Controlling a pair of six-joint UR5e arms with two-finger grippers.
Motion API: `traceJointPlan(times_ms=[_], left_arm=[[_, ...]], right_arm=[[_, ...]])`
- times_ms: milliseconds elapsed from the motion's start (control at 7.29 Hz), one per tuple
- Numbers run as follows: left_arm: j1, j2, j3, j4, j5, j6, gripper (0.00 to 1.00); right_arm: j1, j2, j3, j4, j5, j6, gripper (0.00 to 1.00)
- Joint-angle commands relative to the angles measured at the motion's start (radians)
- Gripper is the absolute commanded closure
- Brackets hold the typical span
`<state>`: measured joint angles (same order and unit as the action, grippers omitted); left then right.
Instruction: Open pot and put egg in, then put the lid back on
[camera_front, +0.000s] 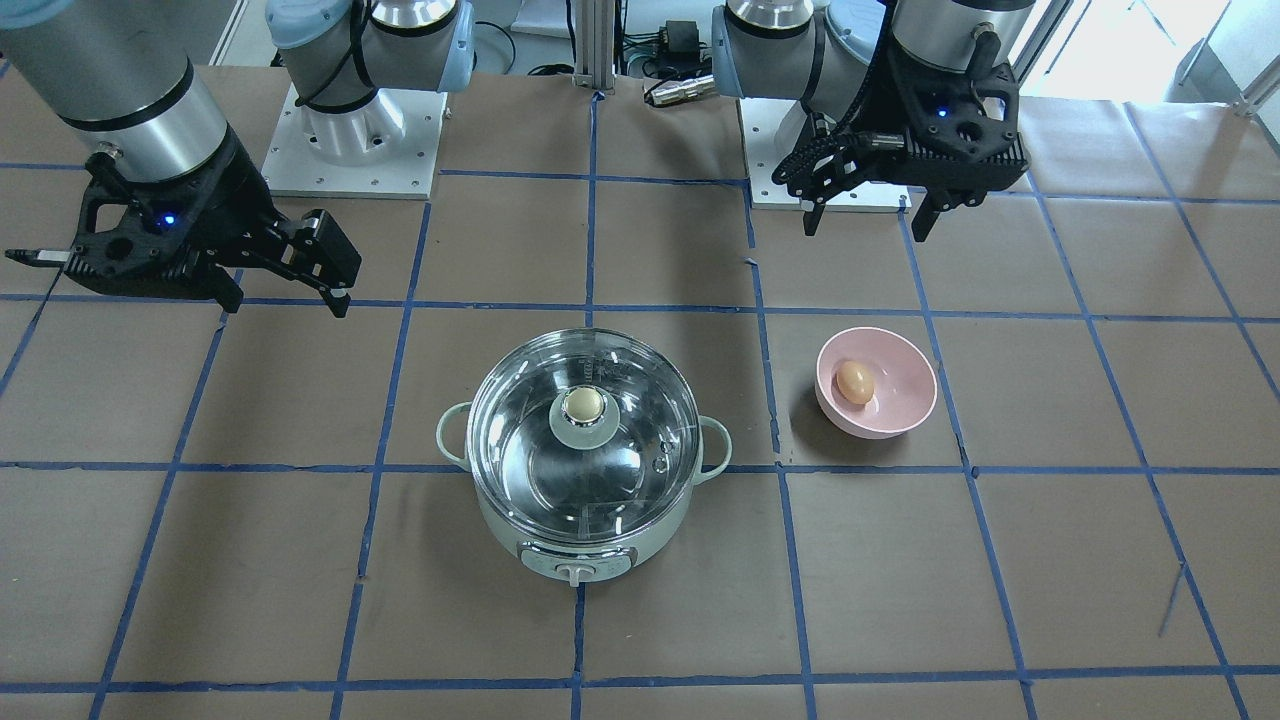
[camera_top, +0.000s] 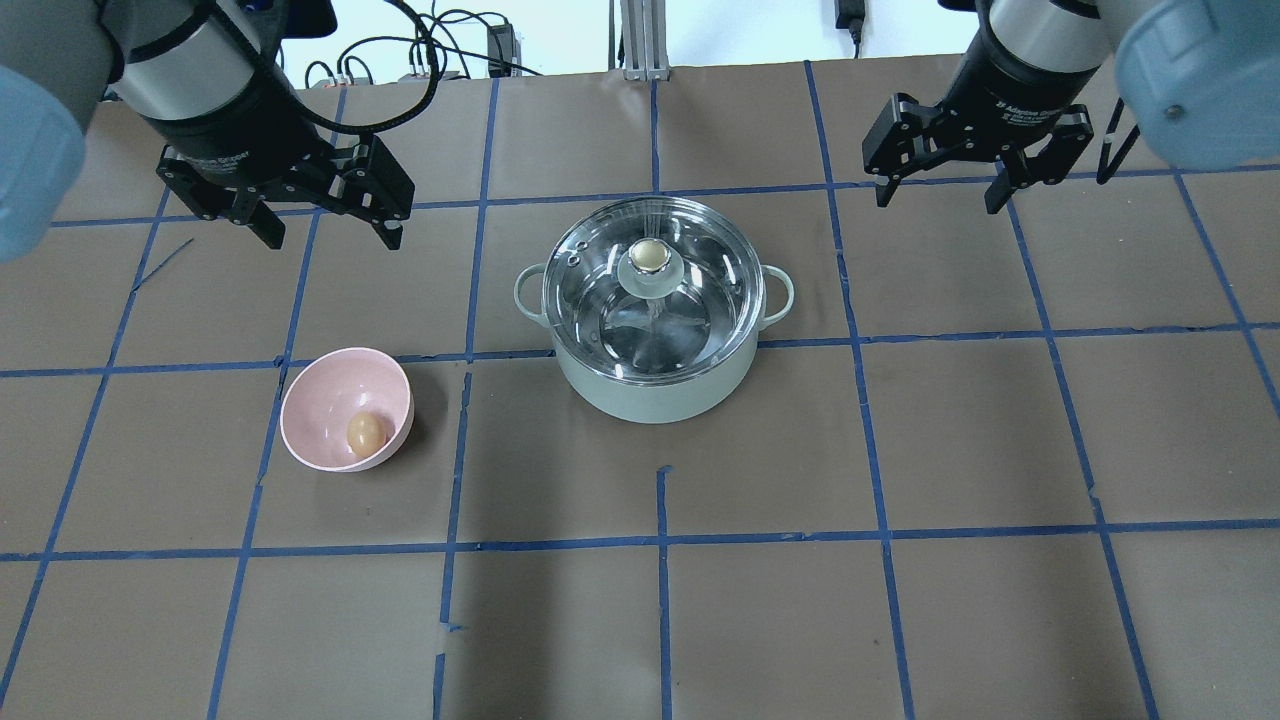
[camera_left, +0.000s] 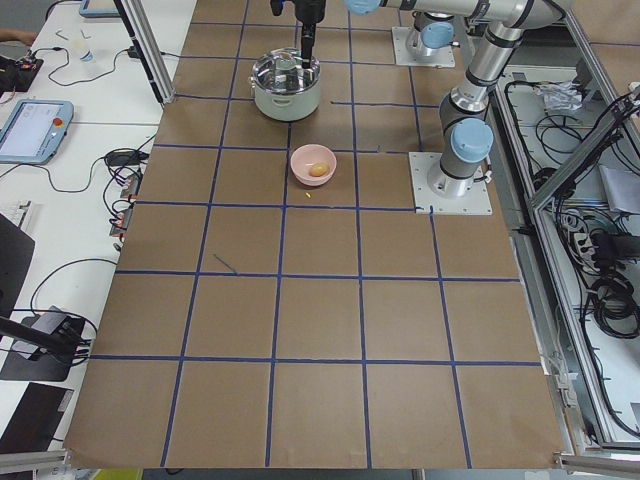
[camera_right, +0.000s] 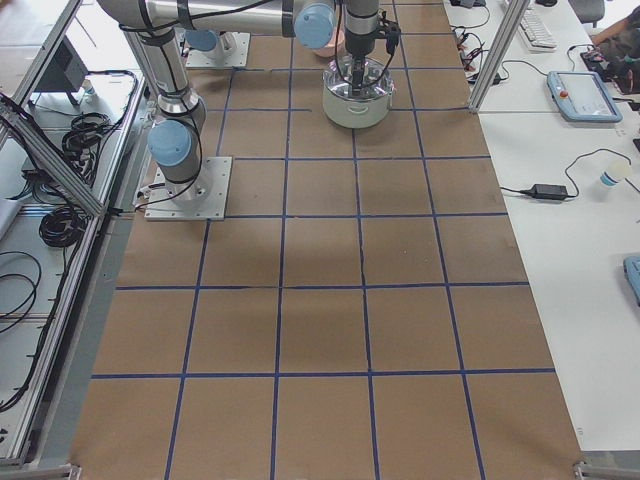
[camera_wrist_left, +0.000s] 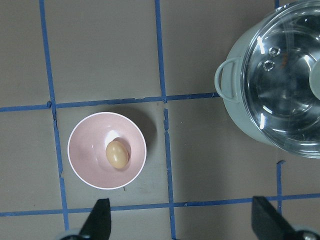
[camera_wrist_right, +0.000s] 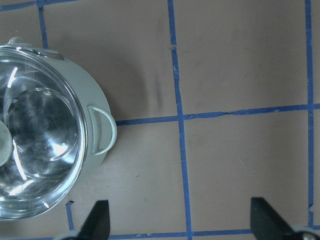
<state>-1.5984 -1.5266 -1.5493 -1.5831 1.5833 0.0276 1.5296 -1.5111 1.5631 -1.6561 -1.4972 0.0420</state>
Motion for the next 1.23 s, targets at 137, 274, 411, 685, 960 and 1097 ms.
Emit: traceJointPlan(times_ms=[137,274,411,685,960,1097], left_arm=[[0.015,0.0,-0.008,-0.006,0.003,0.017,0.0],[0.041,0.002,-0.027,-0.006,0.004,0.026,0.0],[0.085,0.002,-0.085,0.003,-0.002,0.104,0.0],[0.181,0.0,-0.232,0.096,0.0,0.181,0.02],[0.234,-0.009,-0.43,0.316,0.009,0.237,0.02],[0.264,-0.009,-0.548,0.463,0.009,0.258,0.02]], right_arm=[[-0.005,0.005,-0.001,-0.005,0.003,-0.001,0.0],[-0.006,0.009,-0.009,-0.01,0.009,0.001,0.0],[0.001,0.008,-0.012,-0.03,0.012,0.021,0.0],[0.039,0.034,-0.015,-0.1,0.014,0.071,0.0],[0.172,0.086,-0.017,-0.198,-0.001,0.184,0.0],[0.225,0.112,-0.018,-0.239,-0.005,0.272,0.0]])
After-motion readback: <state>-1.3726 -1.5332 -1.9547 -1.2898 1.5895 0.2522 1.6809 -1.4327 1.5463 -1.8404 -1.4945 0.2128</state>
